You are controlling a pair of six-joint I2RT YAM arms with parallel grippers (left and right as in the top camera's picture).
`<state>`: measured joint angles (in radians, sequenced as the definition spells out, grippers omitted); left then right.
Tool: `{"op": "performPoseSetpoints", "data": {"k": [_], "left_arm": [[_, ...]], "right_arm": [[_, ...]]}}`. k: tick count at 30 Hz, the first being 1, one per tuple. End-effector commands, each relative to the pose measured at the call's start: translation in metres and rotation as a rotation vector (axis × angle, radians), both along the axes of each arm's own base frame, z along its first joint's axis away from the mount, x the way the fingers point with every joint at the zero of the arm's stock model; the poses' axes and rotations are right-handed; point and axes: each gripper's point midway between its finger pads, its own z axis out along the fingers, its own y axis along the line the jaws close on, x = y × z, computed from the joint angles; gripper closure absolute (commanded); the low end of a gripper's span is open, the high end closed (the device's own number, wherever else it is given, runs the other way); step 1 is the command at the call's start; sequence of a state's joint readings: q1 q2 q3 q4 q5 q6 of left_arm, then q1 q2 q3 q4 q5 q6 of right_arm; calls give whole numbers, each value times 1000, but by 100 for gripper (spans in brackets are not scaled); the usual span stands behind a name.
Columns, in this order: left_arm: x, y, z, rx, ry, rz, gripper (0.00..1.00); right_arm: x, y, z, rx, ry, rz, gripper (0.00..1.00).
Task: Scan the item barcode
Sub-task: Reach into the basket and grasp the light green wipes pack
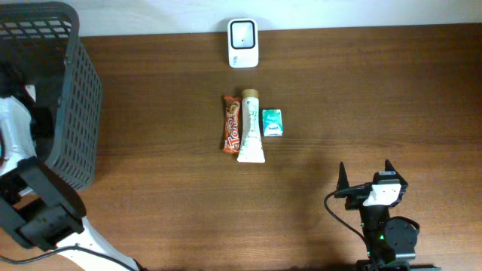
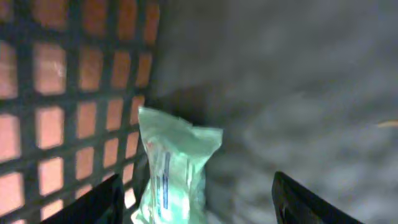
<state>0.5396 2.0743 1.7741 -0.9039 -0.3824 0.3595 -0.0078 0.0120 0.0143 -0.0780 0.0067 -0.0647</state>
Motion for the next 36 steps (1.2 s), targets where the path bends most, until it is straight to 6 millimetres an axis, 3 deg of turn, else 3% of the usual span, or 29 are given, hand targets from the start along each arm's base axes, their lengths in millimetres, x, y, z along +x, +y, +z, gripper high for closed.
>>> {"op": "performPoseSetpoints", "data": {"k": [1, 7, 14, 18, 19, 21, 22, 23, 25, 26, 28, 30, 33, 35, 36], "left_arm": [[-30, 21, -13, 79, 97, 46, 25], [-45, 33, -24, -31, 37, 82, 25], [-58, 28, -50, -184, -25, 96, 32], [-72, 17, -73, -304, -51, 112, 45], [-66, 11, -74, -353, -91, 98, 55], [-50, -1, -69, -423, -166, 59, 64], [-42, -4, -61, -429, -192, 38, 80], [-28, -4, -42, -405, -236, 24, 99], [-12, 1, -10, -367, -319, 54, 100], [3, 4, 27, -339, -419, 74, 100], [31, -8, 104, -373, -638, 14, 100], [53, -42, 204, -493, -917, -112, 100], [48, -97, 329, -732, -1217, -211, 100], [35, -128, 378, -882, -1306, -265, 100], [28, -140, 389, -968, -1310, -270, 100]], "right_arm": [[0, -2, -4, -7, 6, -11, 1], [0, -2, -4, -7, 6, -11, 1], [0, -2, -4, -7, 6, -11, 1], [0, -2, -4, -7, 6, -11, 1], [0, -2, -4, -7, 5, -11, 1], [0, -2, -4, -7, 6, -11, 1], [0, -2, -4, -7, 6, -11, 1], [0, -2, -4, -7, 5, -11, 1], [0, -2, -4, -7, 6, -11, 1], [0, -2, -4, -7, 6, -11, 1], [0, -2, -4, -7, 6, -11, 1], [0, -2, -4, -7, 6, -11, 1], [0, -2, -4, -7, 6, -11, 1], [0, -2, -4, -7, 6, -11, 1], [0, -2, -4, -7, 6, -11, 1]]}}
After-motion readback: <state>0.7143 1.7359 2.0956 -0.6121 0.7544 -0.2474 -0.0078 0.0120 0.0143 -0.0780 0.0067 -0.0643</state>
